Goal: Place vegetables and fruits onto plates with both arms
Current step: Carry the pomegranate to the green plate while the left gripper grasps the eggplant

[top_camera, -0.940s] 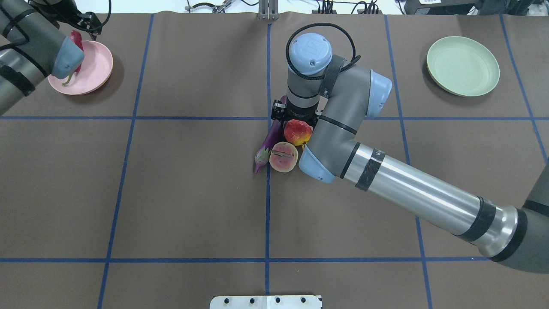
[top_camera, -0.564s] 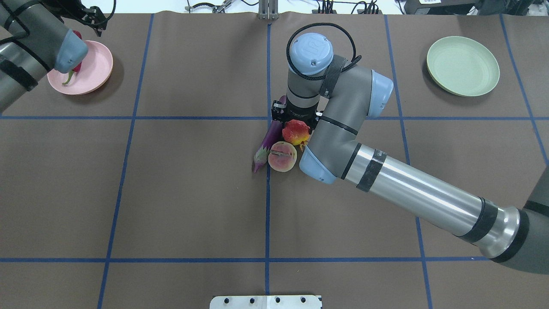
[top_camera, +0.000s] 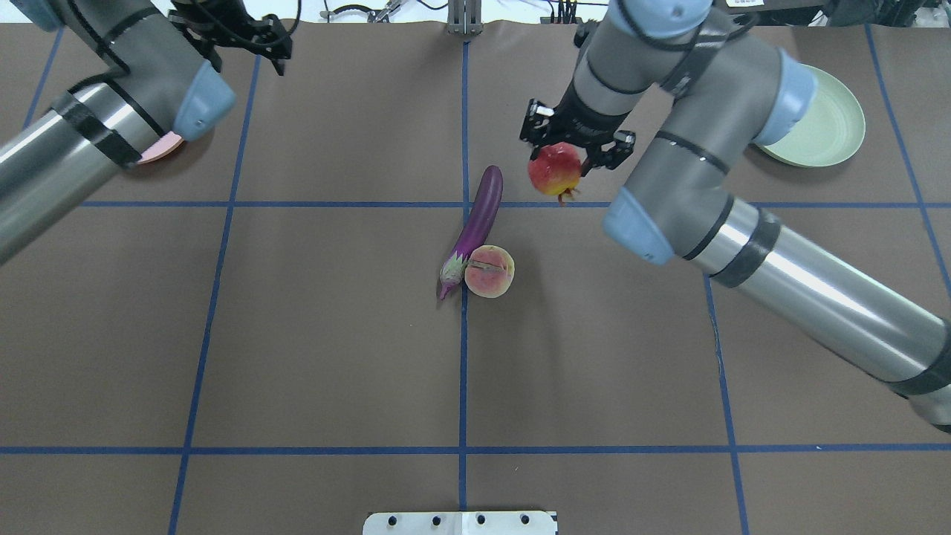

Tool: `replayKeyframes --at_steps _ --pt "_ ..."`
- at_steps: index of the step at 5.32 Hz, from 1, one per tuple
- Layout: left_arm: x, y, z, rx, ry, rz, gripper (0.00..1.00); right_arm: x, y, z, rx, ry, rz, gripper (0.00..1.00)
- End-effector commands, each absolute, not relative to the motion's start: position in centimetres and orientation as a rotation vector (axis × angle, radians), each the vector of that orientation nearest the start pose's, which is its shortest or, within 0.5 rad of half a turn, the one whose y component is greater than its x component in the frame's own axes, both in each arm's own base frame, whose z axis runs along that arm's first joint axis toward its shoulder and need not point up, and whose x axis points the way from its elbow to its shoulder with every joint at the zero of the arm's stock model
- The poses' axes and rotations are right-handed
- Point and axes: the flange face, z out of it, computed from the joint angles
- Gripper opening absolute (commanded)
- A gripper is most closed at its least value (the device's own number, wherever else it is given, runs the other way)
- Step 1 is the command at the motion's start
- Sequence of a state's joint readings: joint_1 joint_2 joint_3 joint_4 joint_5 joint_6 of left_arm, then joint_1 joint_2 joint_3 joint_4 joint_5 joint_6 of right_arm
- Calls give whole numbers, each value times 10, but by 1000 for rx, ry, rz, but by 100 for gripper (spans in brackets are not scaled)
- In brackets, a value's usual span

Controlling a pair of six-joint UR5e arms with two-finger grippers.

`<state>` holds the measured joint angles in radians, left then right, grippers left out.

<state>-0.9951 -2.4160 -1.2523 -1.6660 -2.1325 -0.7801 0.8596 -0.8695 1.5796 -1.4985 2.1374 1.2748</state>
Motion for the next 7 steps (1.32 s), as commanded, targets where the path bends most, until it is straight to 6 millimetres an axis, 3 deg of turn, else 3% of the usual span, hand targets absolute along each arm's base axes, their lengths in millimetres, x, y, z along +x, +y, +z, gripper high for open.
replayKeyframes --at_steps 1,2,3,4,5,6,7 --pt "479 -639 156 49 910 -47 100 -292 -612 272 39 -911 260 0" --pt "522 -625 127 35 923 -18 100 -251 -629 290 78 -853 189 0" --pt "554 -624 138 75 941 8 100 -216 -644 308 104 -815 152 0" --pt "591 -620 138 128 893 7 100 -197 -656 330 114 -787 128 0" --pt "613 -610 143 142 900 27 100 -186 -669 353 113 -761 105 0" --pt "628 -601 149 158 885 33 100 -169 -683 378 112 -732 69 0" --pt "640 -589 151 166 874 42 100 -163 -687 388 101 -723 71 0"
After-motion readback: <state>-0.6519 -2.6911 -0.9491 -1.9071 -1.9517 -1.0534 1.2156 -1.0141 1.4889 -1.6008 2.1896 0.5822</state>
